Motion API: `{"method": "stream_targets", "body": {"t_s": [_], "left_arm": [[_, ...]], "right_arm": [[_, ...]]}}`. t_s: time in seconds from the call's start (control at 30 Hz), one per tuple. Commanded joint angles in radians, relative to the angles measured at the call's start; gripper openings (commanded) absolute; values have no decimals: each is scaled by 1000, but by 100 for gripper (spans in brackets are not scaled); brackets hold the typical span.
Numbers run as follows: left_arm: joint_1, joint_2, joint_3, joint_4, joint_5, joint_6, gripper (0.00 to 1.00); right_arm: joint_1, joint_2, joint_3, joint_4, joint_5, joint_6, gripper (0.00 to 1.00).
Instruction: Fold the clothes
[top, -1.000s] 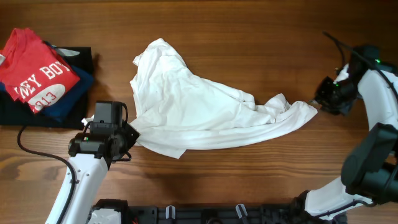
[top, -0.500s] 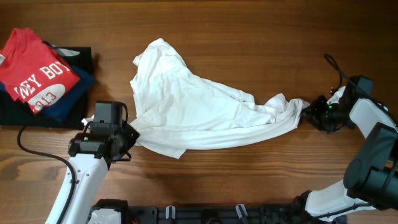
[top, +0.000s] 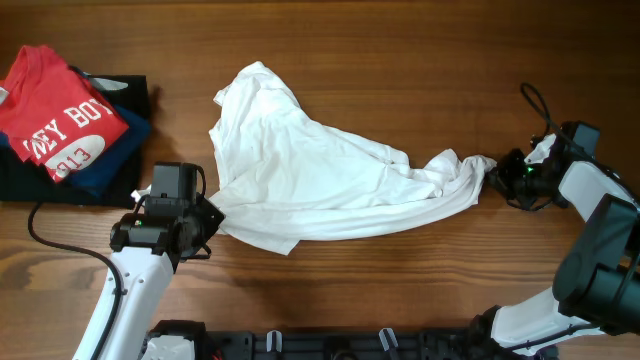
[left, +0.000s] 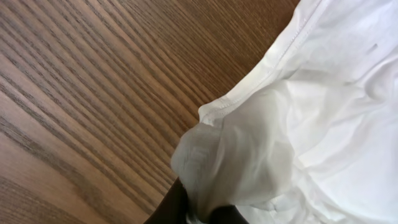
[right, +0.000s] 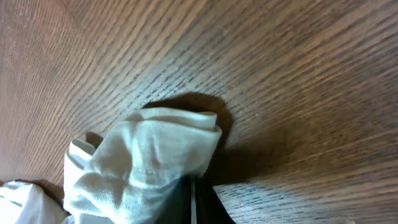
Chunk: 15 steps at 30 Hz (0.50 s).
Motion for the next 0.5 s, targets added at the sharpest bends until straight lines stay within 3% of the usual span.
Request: {"method": "stream_targets", "body": {"t_s": [0.0, 0.13, 0.2, 0.27, 0.3, 0.33, 0.47], "left_arm": [[6, 1, -3, 0, -10, 12, 10], [6, 1, -3, 0, -10, 12, 10], [6, 1, -3, 0, -10, 12, 10], [6, 1, -3, 0, -10, 12, 10], [6, 1, -3, 0, -10, 12, 10], [6, 1, -3, 0, -10, 12, 10], [6, 1, -3, 0, -10, 12, 10]], "right_arm": [[6, -134, 91, -82, -32, -75, 4], [41, -312, 126, -119, -30, -164, 4], [65, -351, 126, -154, 89, -126, 4], [65, -336, 120, -210, 253, -12, 24], [64, -319, 110, -212, 261, -14, 40], [64, -296, 101, -210, 261, -14, 46], [64, -139, 60, -153, 242, 36, 43]]}}
